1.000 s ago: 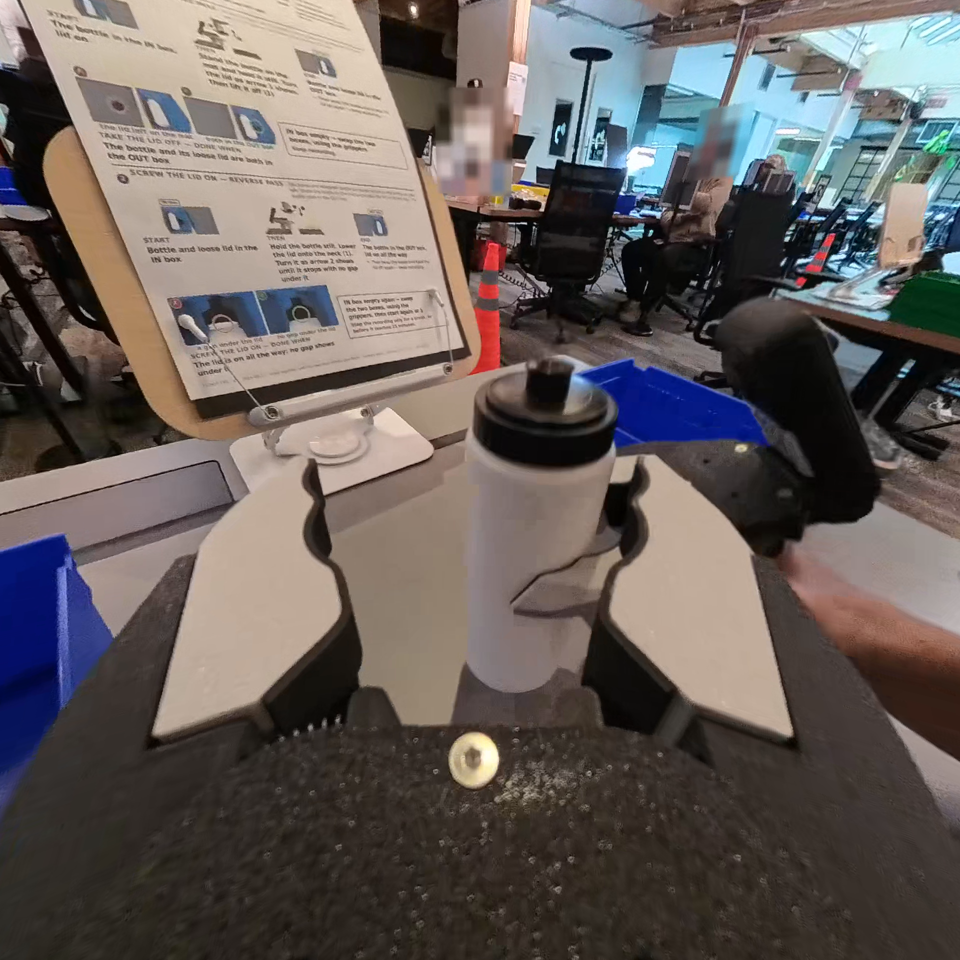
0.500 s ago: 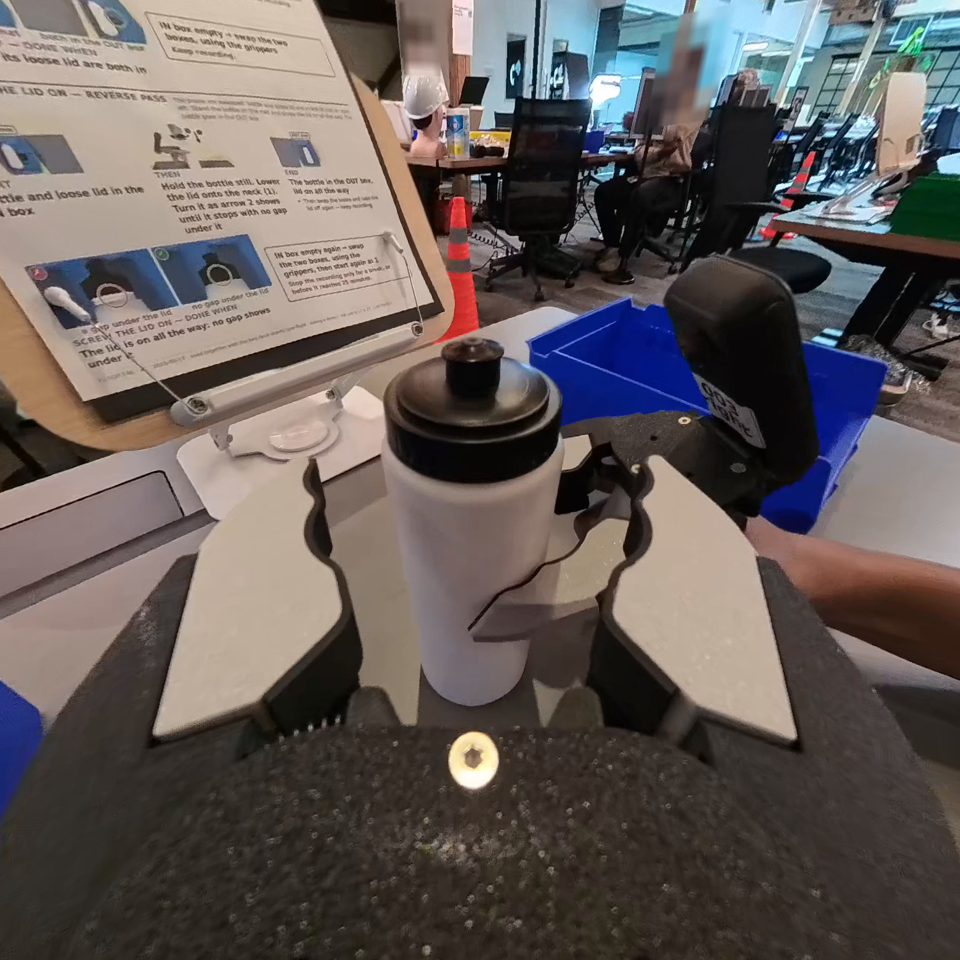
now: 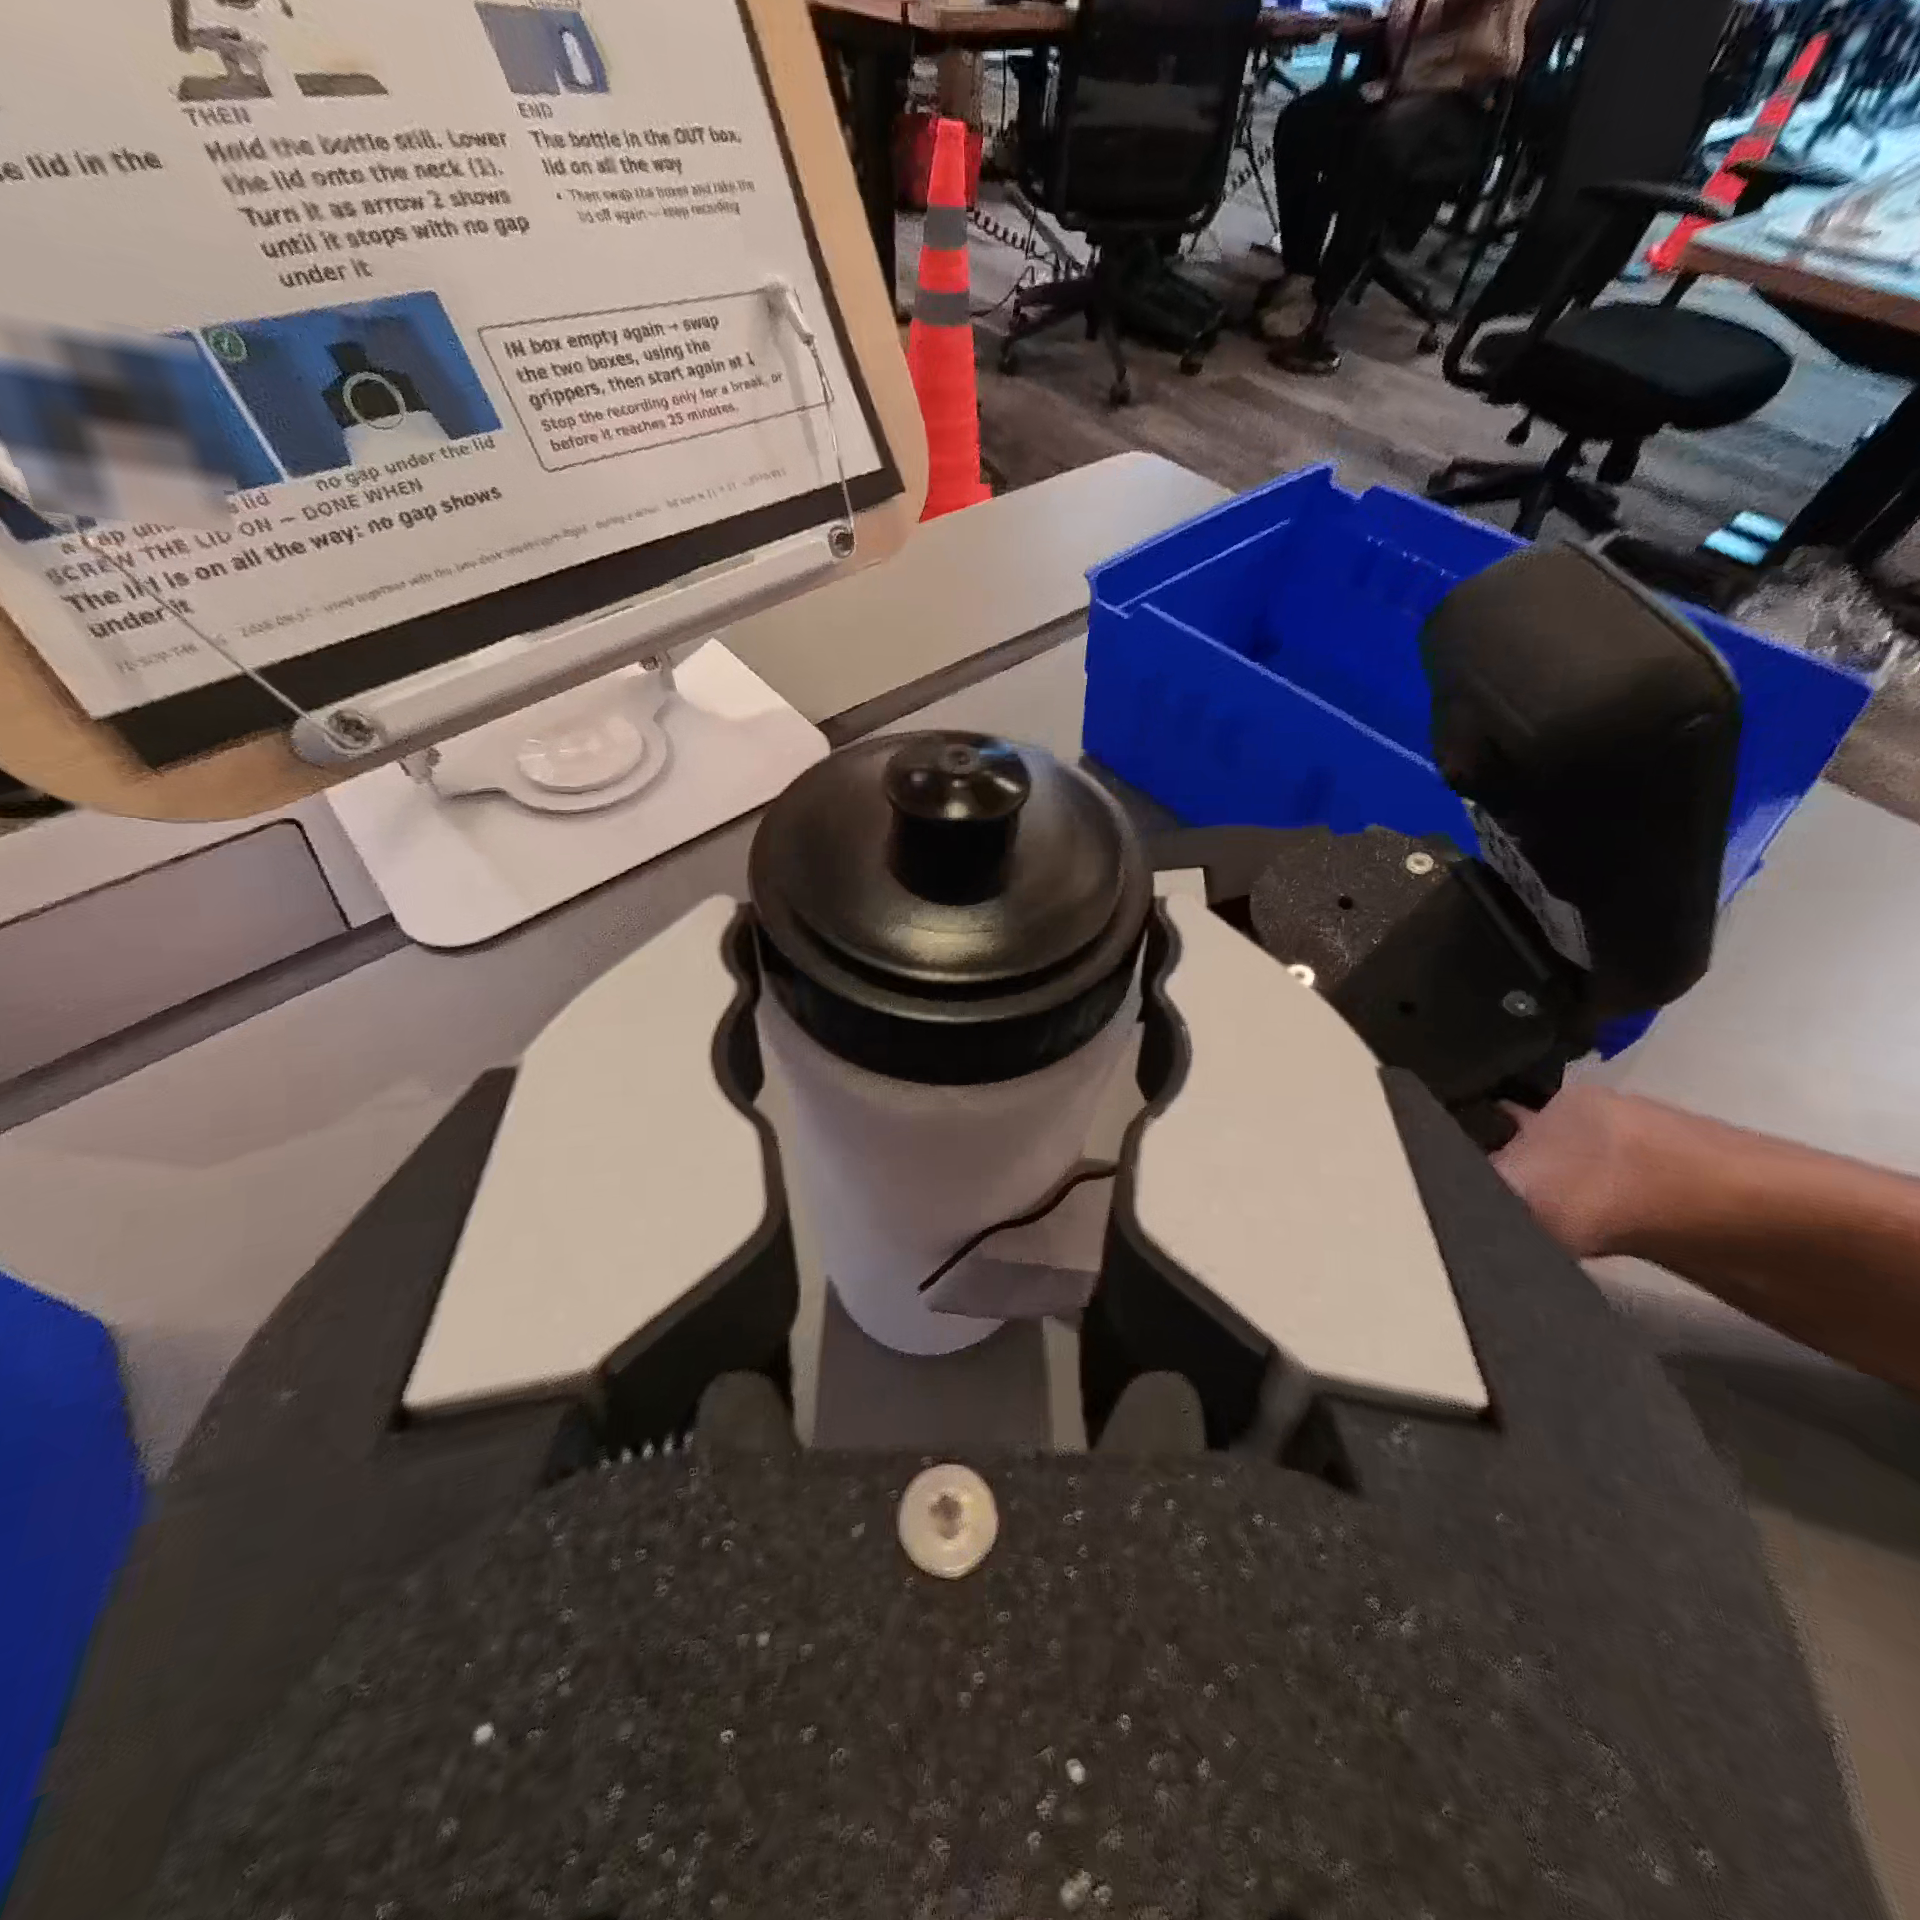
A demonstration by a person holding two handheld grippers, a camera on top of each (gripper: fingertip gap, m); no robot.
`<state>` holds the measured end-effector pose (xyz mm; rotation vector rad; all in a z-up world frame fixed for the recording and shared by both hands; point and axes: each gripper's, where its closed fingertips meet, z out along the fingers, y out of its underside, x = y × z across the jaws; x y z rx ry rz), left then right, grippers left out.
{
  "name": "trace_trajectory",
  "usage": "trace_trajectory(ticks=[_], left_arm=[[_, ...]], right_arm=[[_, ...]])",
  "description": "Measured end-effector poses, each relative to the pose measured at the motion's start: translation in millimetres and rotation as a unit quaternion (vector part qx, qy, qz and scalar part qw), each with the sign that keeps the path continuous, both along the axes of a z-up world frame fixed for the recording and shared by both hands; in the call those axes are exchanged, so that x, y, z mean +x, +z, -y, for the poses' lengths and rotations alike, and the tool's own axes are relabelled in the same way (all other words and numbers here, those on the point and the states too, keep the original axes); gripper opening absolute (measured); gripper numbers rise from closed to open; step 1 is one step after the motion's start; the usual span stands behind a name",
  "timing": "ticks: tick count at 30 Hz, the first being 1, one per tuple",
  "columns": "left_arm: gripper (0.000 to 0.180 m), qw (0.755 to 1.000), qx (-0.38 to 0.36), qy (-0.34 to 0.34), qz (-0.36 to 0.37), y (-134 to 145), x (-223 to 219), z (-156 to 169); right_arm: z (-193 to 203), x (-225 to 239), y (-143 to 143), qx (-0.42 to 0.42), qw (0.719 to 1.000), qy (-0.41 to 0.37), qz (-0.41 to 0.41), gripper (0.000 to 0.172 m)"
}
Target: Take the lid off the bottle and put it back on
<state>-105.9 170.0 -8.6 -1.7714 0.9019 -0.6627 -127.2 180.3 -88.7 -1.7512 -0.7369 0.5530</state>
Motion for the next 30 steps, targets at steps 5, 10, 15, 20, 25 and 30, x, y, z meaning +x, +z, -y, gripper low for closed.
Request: trace_trajectory(ticks=[5, 10, 15, 20, 25, 30], left_arm=[[0.069, 0.999, 0.011, -0.031, -0.008, 0, 1, 0], [0.069, 0.998, 0.011, -0.062, -0.004, -1, -1, 0], [0.069, 0.997, 0.01, -0.078, 0.002, -1, -2, 0], [0.071, 0.996, 0.014, -0.068, 0.051, 9, -15, 15], [0.093, 0.993, 0.015, -0.004, 0.115, -17, -70, 60], [0.082, 0.993, 0.063, 0.097, 0.028, -86, -140, 100]], right_arm=[[0, 1, 0, -0.002, 1.0, 0.0, 0.001, 0.082], [-1, 1, -1, 0.0, 1.0, -0.001, 0.01, 0.082], [-2, 0, -1, 0.003, 1.0, -0.005, 0.009, 0.082], [2, -3, -1, 0.003, 1.0, 0.007, 0.006, 0.082], [0, 9, 6, -0.02, 0.999, -0.026, -0.006, 0.082], [15, 70, 108, -0.02, 0.994, -0.086, -0.065, 0.082]])
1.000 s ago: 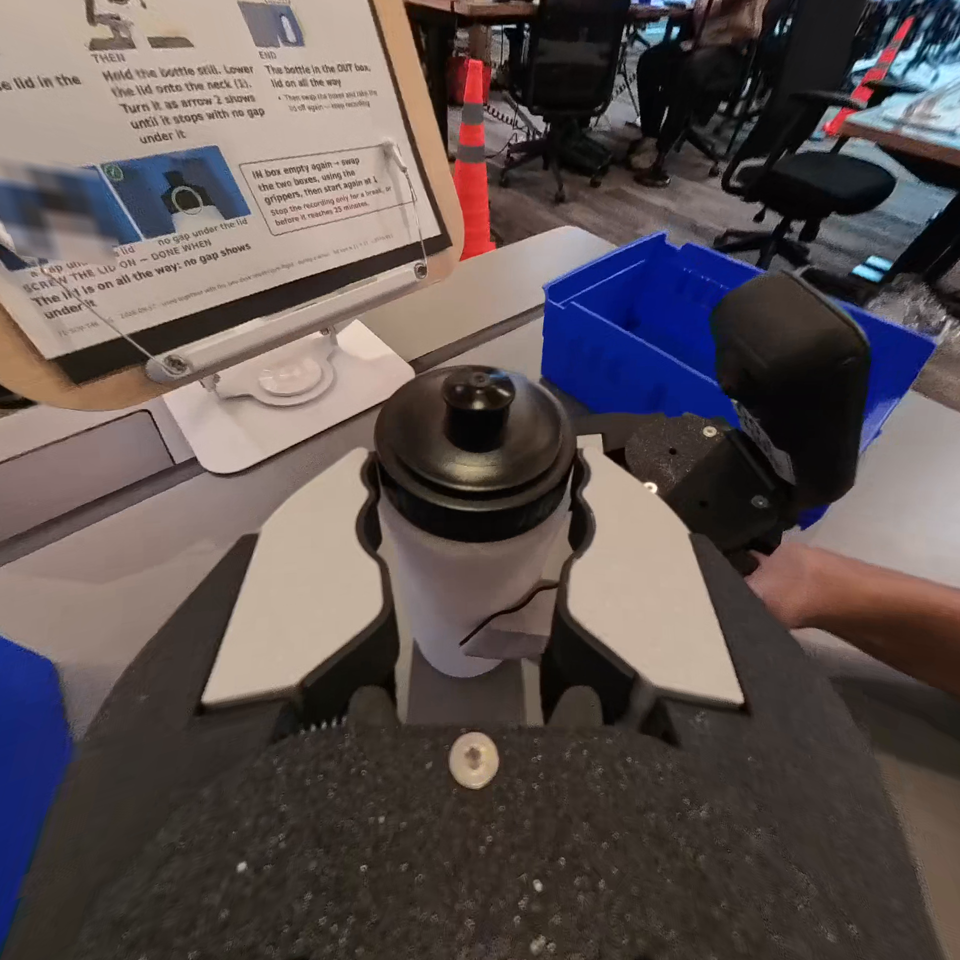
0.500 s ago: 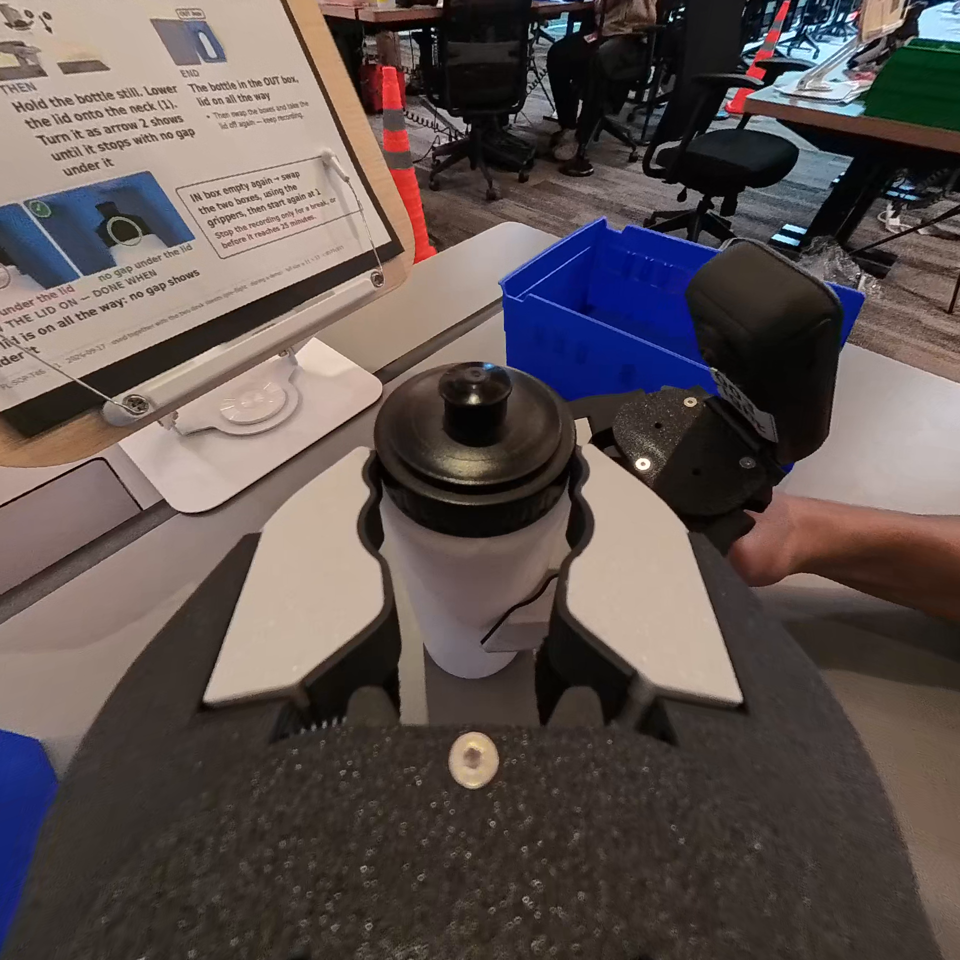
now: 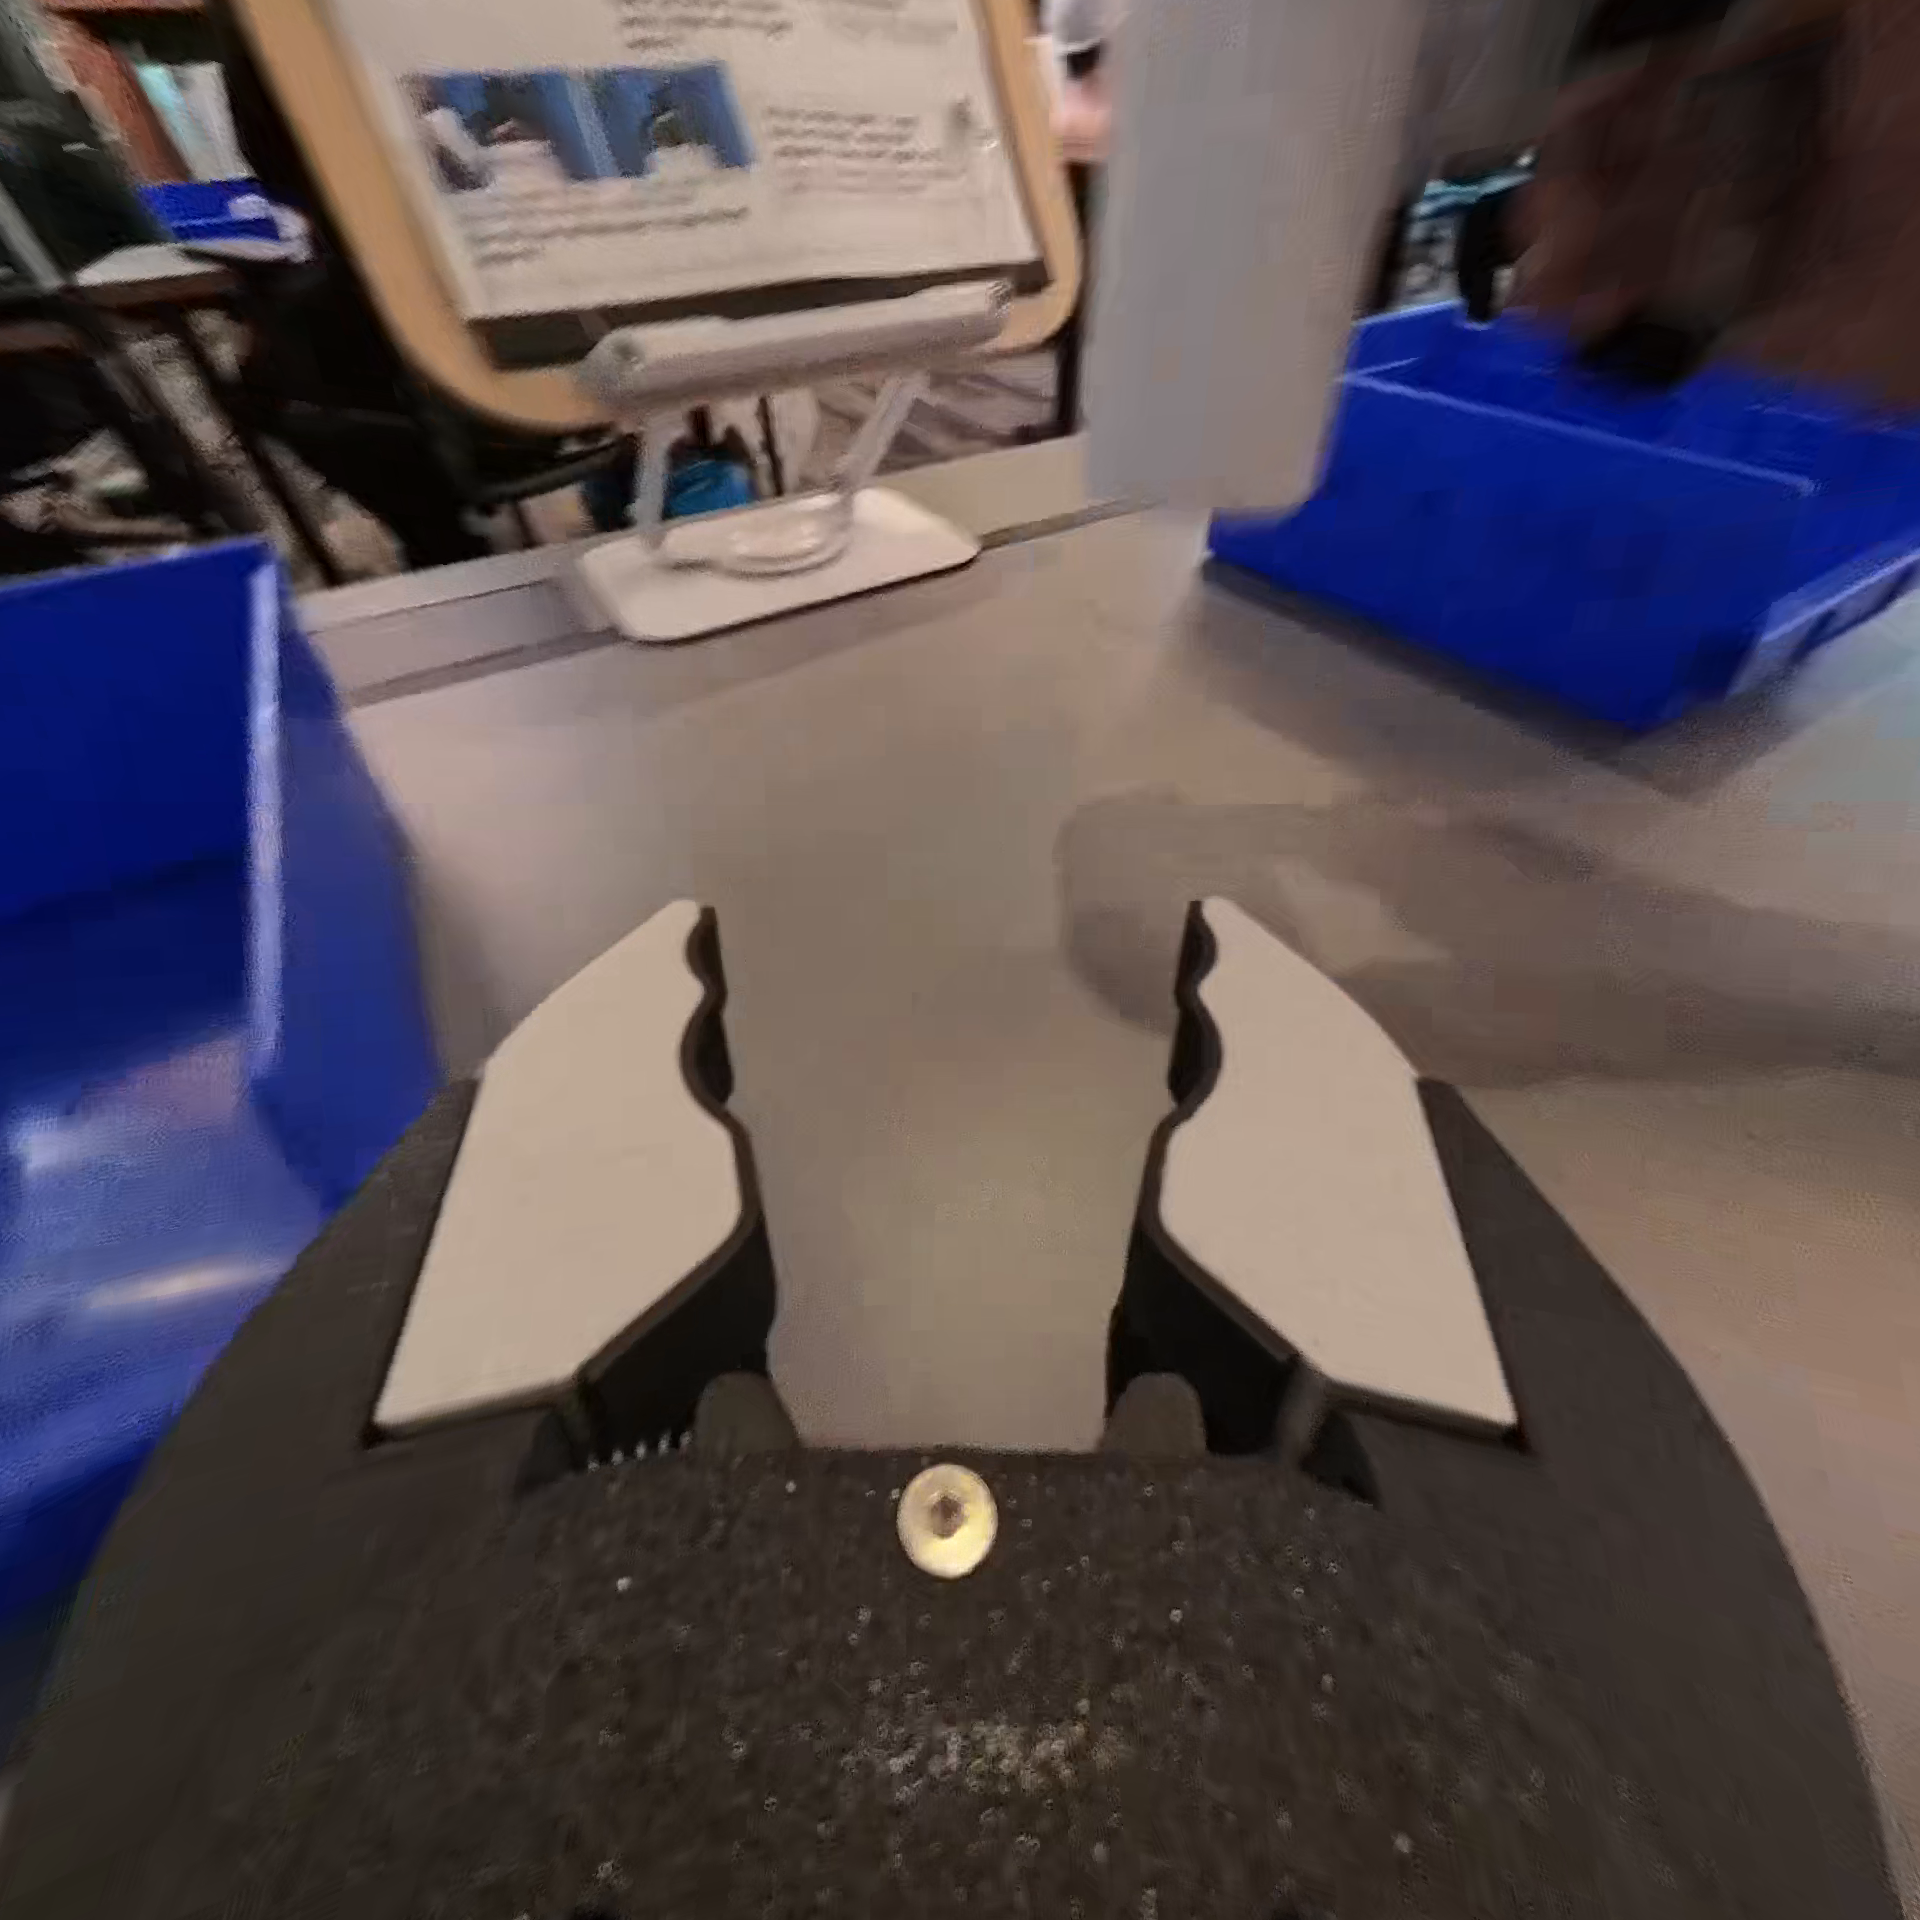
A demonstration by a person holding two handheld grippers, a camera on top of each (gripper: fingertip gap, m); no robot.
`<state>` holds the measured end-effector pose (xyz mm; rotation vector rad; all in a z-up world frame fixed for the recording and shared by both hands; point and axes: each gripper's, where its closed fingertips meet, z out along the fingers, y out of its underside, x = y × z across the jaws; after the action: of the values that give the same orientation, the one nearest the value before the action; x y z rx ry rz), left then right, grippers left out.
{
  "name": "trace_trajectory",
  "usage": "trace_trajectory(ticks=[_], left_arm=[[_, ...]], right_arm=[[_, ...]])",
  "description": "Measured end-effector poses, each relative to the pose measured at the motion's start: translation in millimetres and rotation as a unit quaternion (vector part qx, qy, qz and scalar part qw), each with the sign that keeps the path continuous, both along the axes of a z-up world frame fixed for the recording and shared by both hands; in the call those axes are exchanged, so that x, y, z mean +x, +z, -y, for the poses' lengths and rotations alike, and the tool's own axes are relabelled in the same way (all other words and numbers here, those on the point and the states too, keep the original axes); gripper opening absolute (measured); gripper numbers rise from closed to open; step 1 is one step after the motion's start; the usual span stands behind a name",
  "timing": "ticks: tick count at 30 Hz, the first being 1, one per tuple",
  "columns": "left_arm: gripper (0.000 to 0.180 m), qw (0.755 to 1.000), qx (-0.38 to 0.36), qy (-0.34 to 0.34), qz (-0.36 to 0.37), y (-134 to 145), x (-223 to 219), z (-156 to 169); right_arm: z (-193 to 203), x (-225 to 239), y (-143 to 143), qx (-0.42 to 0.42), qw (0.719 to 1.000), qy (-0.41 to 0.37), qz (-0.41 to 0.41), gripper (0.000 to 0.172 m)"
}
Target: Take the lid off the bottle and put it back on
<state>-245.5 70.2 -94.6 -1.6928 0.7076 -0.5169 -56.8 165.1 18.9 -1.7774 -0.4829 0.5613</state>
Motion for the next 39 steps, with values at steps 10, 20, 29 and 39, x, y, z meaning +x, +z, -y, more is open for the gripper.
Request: trace_trajectory(ticks=[10, 20, 29, 39], left_arm=[[0.086, 0.994, -0.097, -0.036, -0.022, -28, 1, 10], [0.084, 0.993, -0.087, -0.039, -0.063, -37, 3, 13], [0.083, 0.995, -0.099, -0.02, -0.017, -24, -12, 7], [0.078, 0.994, -0.049, 0.089, 0.036, 22, -94, 33]], right_arm=[[45, 271, -79, -0.402, 0.854, -0.276, 0.18, 0.083], [52, 316, -197, -0.553, 0.746, -0.304, 0.214, 0.084], [50, 314, -144, -0.382, 0.829, -0.355, 0.201, 0.095], [160, 195, -69, -0.002, 0.954, -0.29, 0.074, 0.078]])
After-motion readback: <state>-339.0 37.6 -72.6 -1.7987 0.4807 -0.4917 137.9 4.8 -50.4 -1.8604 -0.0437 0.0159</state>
